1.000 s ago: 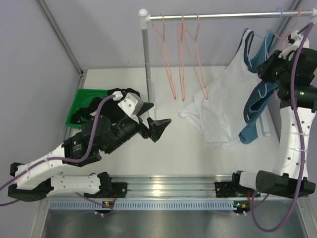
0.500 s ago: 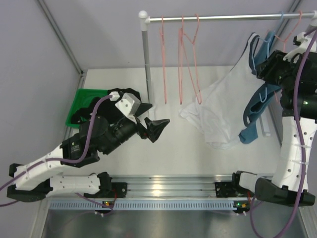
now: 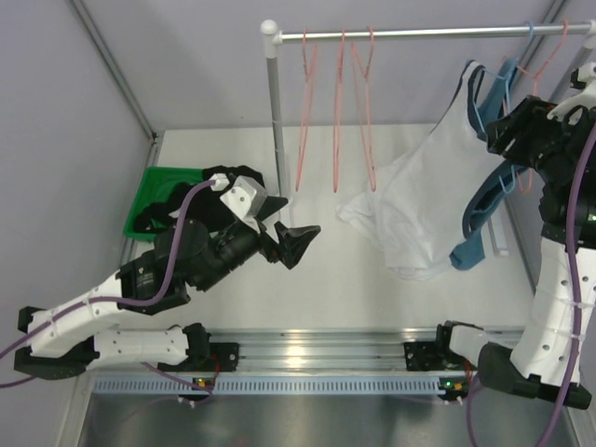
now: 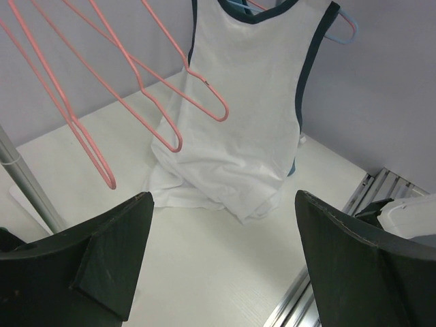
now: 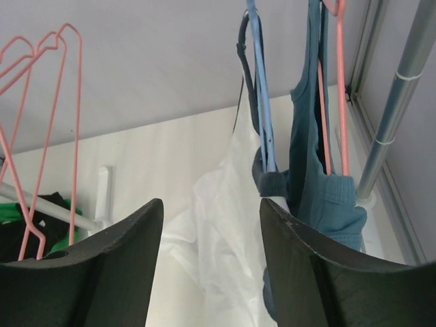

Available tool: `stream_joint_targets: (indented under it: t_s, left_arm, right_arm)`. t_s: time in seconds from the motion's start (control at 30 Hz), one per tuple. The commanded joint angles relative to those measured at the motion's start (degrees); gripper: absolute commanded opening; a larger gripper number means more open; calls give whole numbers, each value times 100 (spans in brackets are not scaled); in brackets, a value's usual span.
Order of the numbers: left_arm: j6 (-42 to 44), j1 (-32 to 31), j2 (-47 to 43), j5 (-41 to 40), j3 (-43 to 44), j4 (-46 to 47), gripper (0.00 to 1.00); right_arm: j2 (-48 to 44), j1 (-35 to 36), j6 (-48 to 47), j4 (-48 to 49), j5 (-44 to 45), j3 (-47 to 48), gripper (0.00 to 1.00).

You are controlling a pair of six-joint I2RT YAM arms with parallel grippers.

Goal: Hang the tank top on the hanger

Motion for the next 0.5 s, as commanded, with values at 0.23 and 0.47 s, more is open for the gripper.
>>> stream_joint_targets:
  t_s: [0.23, 0.47]
  left_arm:
    - [-224, 2, -130, -284, -136, 13, 90]
    - [-523, -7, -174, -512, -408, -22, 90]
  right_arm:
    - [-577, 433, 390, 29, -957, -385, 56]
    - [-1042, 2922, 652, 309, 1054, -1572, 55]
